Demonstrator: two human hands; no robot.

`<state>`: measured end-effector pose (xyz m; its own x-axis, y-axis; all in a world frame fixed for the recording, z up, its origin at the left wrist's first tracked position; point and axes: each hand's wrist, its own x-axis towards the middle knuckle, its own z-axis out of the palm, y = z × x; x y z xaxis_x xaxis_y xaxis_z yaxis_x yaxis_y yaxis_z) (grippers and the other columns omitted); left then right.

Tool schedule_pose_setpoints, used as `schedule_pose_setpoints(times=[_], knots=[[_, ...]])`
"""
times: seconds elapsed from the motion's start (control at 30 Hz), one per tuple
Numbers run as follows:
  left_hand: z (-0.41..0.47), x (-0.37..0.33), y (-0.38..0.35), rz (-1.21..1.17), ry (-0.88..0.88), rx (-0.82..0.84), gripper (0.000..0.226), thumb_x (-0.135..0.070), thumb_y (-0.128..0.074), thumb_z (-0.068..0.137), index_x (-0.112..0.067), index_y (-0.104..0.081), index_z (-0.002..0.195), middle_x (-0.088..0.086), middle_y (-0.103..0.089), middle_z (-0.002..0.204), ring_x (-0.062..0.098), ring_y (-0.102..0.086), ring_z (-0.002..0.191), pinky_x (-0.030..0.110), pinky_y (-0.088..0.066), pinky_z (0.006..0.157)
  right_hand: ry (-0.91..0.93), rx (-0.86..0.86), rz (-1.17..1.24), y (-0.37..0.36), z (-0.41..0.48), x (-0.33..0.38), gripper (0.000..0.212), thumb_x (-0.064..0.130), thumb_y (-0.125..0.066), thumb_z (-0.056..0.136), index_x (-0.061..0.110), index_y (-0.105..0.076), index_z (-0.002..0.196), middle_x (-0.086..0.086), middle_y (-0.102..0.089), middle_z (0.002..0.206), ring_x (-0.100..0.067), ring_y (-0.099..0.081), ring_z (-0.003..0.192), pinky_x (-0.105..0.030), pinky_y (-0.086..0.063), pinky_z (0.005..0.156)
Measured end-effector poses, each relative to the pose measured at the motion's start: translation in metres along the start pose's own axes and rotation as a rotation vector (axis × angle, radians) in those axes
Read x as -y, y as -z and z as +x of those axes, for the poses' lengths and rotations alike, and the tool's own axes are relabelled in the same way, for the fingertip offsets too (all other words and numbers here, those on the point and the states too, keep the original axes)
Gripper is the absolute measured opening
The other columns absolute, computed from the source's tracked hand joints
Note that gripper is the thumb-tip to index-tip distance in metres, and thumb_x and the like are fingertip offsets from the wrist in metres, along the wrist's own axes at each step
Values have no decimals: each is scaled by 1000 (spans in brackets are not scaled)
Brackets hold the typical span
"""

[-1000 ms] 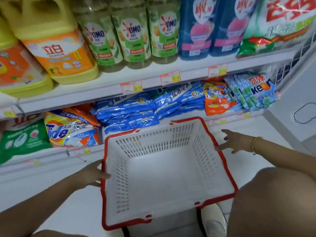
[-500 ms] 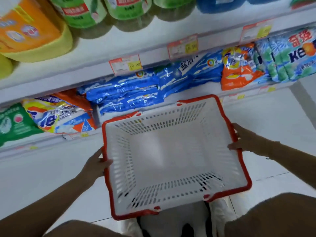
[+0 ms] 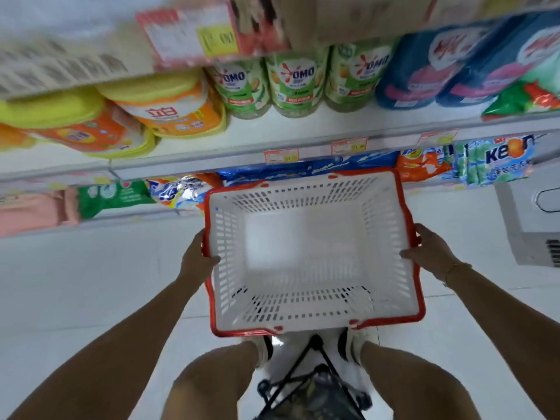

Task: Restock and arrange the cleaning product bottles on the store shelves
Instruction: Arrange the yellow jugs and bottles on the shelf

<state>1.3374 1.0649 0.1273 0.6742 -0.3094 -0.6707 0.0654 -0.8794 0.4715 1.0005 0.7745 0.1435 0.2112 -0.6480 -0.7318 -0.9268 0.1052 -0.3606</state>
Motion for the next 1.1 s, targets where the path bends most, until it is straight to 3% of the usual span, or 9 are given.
schedule_pose_setpoints(times=[0.2, 0.33, 0.43, 0.57, 0.73, 0.83, 0.93, 1.0, 1.1], knots=[[-76, -34, 80, 31, 106, -55, 36, 7, -68, 75, 5, -60, 109, 22, -65, 104, 38, -61, 97, 43, -50, 79, 46, 12, -46, 52, -86, 59, 49, -3, -70, 76, 2, -50, 121, 0, -53, 77, -29, -54, 79, -29, -38, 66], [-130, -43, 131, 39, 108, -107, 36, 3, -67, 77, -2, -61, 112, 13, -65, 98, 30, -59, 88, 34, -44, 75, 108, 52, -69, 75, -133, 98, 45, -2, -70, 76, 2, -51, 117, -3, -56, 80, -29, -53, 77, -29, -37, 58], [-173, -35, 170, 35, 150, -133, 39, -3, -68, 79, -4, -58, 116, 16, -67, 104, 33, -61, 93, 35, -48, 78, 184, 103, -60, 77, -165, 126, 49, -4, -68, 77, 2, -50, 122, -16, -61, 101, -28, -53, 85, -31, -40, 71], [-236, -13, 221, 3, 213, -255, 46, -4, -69, 77, -7, -57, 121, 15, -67, 107, 33, -62, 96, 38, -52, 83, 295, 209, -72, 68, -211, 169, 53, -3, -68, 80, 2, -47, 129, -19, -59, 121, -35, -56, 107, -42, -44, 93], [-301, 36, 282, -173, 346, -398, 55, 5, -66, 77, -4, -54, 130, 19, -64, 114, 34, -62, 97, 36, -52, 82, 403, 333, -123, 30, -258, 235, 56, -7, -67, 79, 6, -49, 131, -16, -59, 127, -32, -57, 111, -44, -45, 98], [-330, 79, 318, -337, 416, -506, 65, 10, -65, 79, -2, -45, 140, 21, -59, 125, 30, -58, 98, 28, -42, 77, 462, 365, -183, -7, -288, 279, 43, -10, -65, 79, 6, -56, 118, -13, -65, 111, -24, -60, 93, -34, -50, 81], [-353, 127, 360, -437, 459, -589, 67, 9, -66, 79, -2, -44, 141, 23, -57, 127, 38, -58, 108, 33, -43, 83, 546, 390, -229, -52, -323, 327, 39, -10, -63, 79, 11, -58, 112, -7, -63, 99, -20, -58, 86, -25, -45, 66], [-368, 161, 390, -474, 472, -635, 62, 9, -69, 78, 1, -49, 136, 23, -59, 122, 39, -59, 107, 36, -45, 85, 572, 414, -255, -88, -345, 357, 42, -7, -67, 79, 12, -59, 116, -5, -64, 105, -23, -60, 92, -31, -50, 77], [-380, 210, 432, -535, 475, -652, 44, 9, -69, 77, 0, -62, 120, 17, -61, 96, 29, -57, 77, 30, -45, 65, 571, 433, -304, -141, -370, 398, 49, -3, -70, 79, 10, -58, 124, -9, -66, 113, -28, -63, 98, -44, -53, 88]])
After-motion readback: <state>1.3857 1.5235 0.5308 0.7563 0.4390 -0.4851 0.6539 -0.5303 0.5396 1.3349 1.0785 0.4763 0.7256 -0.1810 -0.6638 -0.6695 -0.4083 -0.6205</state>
